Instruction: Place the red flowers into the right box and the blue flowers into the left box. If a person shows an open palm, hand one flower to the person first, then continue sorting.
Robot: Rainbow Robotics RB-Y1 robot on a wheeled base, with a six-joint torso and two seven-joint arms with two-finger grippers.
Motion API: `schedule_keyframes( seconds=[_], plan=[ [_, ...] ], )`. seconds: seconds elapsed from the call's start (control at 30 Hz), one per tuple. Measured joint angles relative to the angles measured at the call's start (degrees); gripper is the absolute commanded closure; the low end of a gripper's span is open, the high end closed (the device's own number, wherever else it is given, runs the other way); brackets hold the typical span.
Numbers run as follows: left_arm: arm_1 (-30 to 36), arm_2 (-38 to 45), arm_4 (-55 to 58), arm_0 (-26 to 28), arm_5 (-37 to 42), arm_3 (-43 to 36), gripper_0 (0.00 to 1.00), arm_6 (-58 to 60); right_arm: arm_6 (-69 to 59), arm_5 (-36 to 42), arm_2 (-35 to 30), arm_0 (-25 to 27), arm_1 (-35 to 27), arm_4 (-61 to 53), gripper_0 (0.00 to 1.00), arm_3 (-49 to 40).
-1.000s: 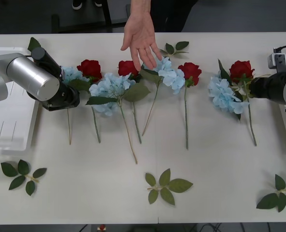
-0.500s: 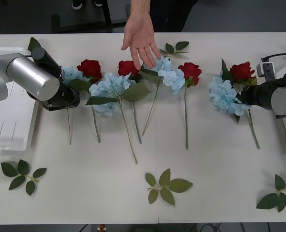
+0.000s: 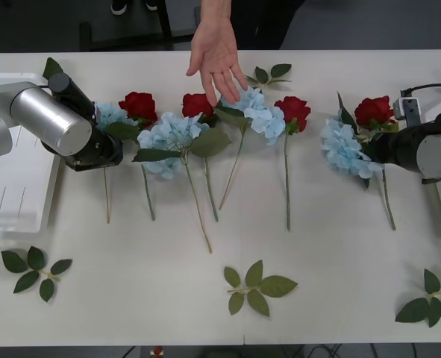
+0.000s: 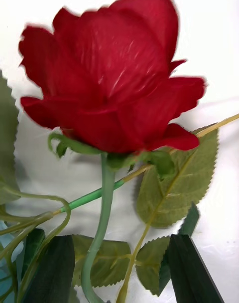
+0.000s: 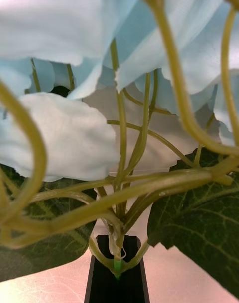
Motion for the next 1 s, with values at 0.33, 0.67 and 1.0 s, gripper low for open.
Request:
schedule_keyframes(
  seconds=[0.33,0.67,1.0],
  plan=[
    [0.0,0.0,0.0,0.0,0.0,-0.01,1.0,0.0,0.0,-1.59,2.23,0.0,0.0,0.47,1.0,1.79],
    [0.0,0.0,0.0,0.0,0.0,-0.01,1.0,0.0,0.0,-1.12,0.13,0.0,0.0,-0.13,1.0,1.64],
    [0.0,0.0,0.0,0.0,0.0,-0.02,1.0,-0.01,0.0,14.29,-9.09,1.48,0.0,-3.62,1.0,-12.55]
  ],
)
